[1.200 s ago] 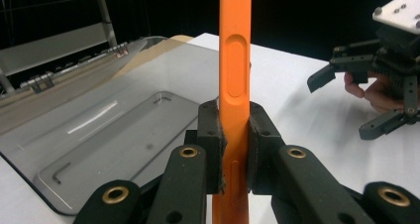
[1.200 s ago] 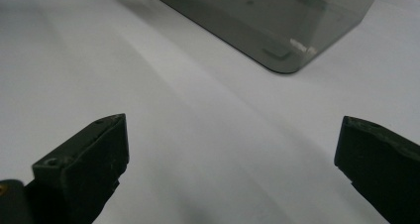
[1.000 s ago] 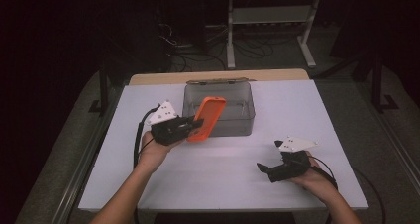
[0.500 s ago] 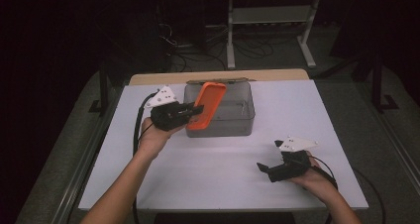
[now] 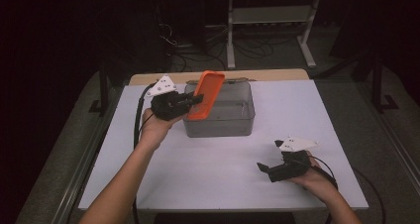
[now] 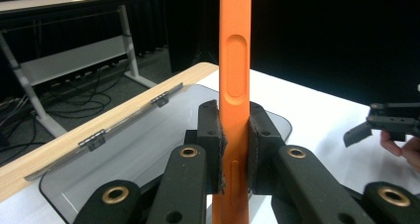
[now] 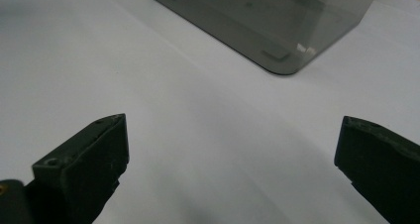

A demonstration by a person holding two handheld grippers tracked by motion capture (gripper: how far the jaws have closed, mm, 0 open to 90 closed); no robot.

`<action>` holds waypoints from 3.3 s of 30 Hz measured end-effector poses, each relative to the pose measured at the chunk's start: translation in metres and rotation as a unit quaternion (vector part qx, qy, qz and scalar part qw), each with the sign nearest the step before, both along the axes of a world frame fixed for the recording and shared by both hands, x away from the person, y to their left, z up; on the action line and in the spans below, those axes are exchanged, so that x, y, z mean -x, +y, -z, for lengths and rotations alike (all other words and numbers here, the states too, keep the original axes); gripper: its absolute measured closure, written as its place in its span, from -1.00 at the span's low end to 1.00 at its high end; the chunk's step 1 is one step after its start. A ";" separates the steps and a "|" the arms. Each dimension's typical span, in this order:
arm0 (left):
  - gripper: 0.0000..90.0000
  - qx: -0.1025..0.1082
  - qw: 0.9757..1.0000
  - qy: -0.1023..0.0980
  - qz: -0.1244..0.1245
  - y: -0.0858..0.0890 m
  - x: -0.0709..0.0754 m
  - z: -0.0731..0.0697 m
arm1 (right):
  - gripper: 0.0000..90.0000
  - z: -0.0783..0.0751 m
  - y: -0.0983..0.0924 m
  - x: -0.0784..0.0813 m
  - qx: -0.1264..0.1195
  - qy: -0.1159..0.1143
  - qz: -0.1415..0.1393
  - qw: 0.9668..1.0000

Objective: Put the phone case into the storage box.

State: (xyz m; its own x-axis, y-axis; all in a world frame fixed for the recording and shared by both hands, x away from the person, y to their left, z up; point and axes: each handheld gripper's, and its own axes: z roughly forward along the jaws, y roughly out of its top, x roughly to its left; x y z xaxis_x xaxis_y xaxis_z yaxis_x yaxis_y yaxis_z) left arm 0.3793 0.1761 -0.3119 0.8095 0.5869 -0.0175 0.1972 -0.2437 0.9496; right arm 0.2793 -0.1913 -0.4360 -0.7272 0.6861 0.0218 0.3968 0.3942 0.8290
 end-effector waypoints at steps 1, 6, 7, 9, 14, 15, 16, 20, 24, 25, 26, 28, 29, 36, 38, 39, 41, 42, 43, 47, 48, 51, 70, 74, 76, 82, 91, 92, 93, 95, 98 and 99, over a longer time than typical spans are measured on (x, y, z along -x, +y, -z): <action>0.77 0.000 1.000 0.002 -0.002 0.000 -0.001 0.000 | -1.00 0.000 0.000 0.000 0.000 0.000 0.000 1.000; 0.77 -0.003 1.000 0.005 -0.010 -0.001 -0.009 0.002 | -1.00 0.000 0.000 0.000 0.000 0.000 -0.001 1.000; 0.77 -0.004 1.000 0.006 -0.012 -0.001 -0.010 0.002 | -1.00 0.000 0.000 0.000 0.000 0.001 0.000 1.000; 0.77 -0.006 1.000 0.008 -0.015 -0.002 -0.013 0.002 | -1.00 0.000 0.000 0.000 -0.001 0.001 0.000 1.000; 0.77 -0.017 0.999 0.017 -0.021 -0.003 -0.021 0.002 | -1.00 0.000 0.000 0.000 -0.001 0.001 0.000 1.000; 0.77 -0.018 0.999 0.019 -0.024 -0.003 -0.022 0.002 | -1.00 0.000 0.000 0.000 -0.001 0.001 0.000 1.000; 0.77 -0.018 0.999 0.021 -0.025 -0.004 -0.023 0.002 | -1.00 0.000 0.000 0.000 -0.001 0.001 0.000 1.000; 0.77 -0.029 0.998 0.032 -0.033 -0.005 -0.029 0.003 | -1.00 0.000 0.000 0.000 -0.001 0.000 0.000 1.000; 0.77 -0.046 0.997 0.049 -0.039 -0.006 -0.036 0.005 | -1.00 0.000 0.000 0.000 -0.001 0.000 0.000 1.000; 0.77 -0.053 0.996 0.054 -0.040 -0.007 -0.037 0.005 | -1.00 0.000 0.000 0.000 -0.001 0.000 0.000 1.000; 0.77 -0.057 0.996 0.058 -0.042 -0.008 -0.039 0.005 | -1.00 0.000 0.000 0.000 -0.001 0.000 0.000 1.000; 0.77 -0.064 0.995 0.064 -0.045 -0.009 -0.041 0.005 | -1.00 0.000 -0.001 0.000 -0.001 0.000 0.000 1.000; 0.77 -0.068 0.994 0.067 -0.046 -0.009 -0.042 0.006 | -1.00 0.000 -0.001 0.000 -0.001 0.000 0.000 1.000; 0.77 -0.096 0.989 0.095 -0.054 -0.012 -0.051 0.009 | -1.00 0.000 -0.001 0.000 -0.002 0.001 -0.001 1.000; 0.77 -0.101 0.988 0.107 -0.054 -0.013 -0.054 0.010 | -1.00 0.000 -0.001 0.000 -0.002 0.000 -0.001 1.000; 0.77 -0.105 0.986 0.113 -0.055 -0.013 -0.056 0.010 | -1.00 0.000 -0.001 0.000 -0.002 0.000 -0.001 1.000; 0.77 -0.110 0.985 0.121 -0.055 -0.014 -0.058 0.011 | -1.00 0.000 -0.001 0.000 -0.002 0.000 -0.001 1.000; 0.77 -0.111 0.984 0.125 -0.057 -0.015 -0.059 0.012 | -1.00 0.000 -0.001 0.000 -0.002 0.001 -0.001 1.000; 0.77 -0.115 0.983 0.128 -0.058 -0.015 -0.060 0.013 | -1.00 0.000 -0.001 0.000 -0.002 0.000 -0.001 1.000; 0.77 -0.127 0.980 0.144 -0.059 -0.017 -0.065 0.015 | -1.00 0.000 -0.001 0.000 -0.002 0.001 -0.002 1.000; 0.77 -0.129 0.979 0.147 -0.060 -0.018 -0.066 0.015 | -1.00 0.000 0.000 0.000 -0.003 0.001 -0.001 1.000; 0.77 -0.139 0.975 0.160 -0.063 -0.020 -0.069 0.016 | -1.00 0.000 -0.001 0.000 -0.003 0.001 -0.002 1.000; 0.77 -0.190 0.948 0.239 -0.093 -0.030 -0.092 0.020 | -1.00 0.000 -0.001 0.000 -0.006 -0.001 -0.003 1.000; 0.77 -0.198 0.943 0.250 -0.097 -0.034 -0.095 0.021 | -1.00 -0.001 -0.001 0.000 -0.007 0.000 -0.003 1.000; 0.77 -0.201 0.940 0.255 -0.100 -0.035 -0.096 0.022 | -1.00 -0.001 -0.001 0.000 -0.009 0.000 -0.003 1.000; 0.77 -0.210 0.930 0.280 -0.115 -0.035 -0.101 0.029 | -1.00 -0.001 -0.001 0.000 -0.011 0.000 -0.004 1.000; 0.77 -0.213 0.917 0.308 -0.134 -0.033 -0.106 0.035 | -1.00 -0.001 0.000 0.000 -0.014 0.000 -0.005 1.000; 0.77 -0.214 0.917 0.309 -0.136 -0.033 -0.106 0.035 | -1.00 -0.001 0.000 0.000 -0.014 0.000 -0.006 1.000; 0.77 -0.214 0.916 0.311 -0.138 -0.033 -0.106 0.035 | -1.00 -0.001 0.000 0.000 -0.015 -0.001 -0.006 1.000; 0.77 -0.216 0.913 0.315 -0.143 -0.033 -0.106 0.036 | -1.00 -0.002 0.000 0.001 -0.015 0.000 -0.006 1.000; 0.77 -0.213 0.909 0.325 -0.153 -0.033 -0.107 0.036 | -1.00 -0.002 0.000 0.001 -0.017 -0.002 -0.007 1.000; 0.77 -0.212 0.907 0.329 -0.157 -0.033 -0.107 0.037 | -1.00 -0.003 0.001 0.001 -0.016 -0.003 -0.007 1.000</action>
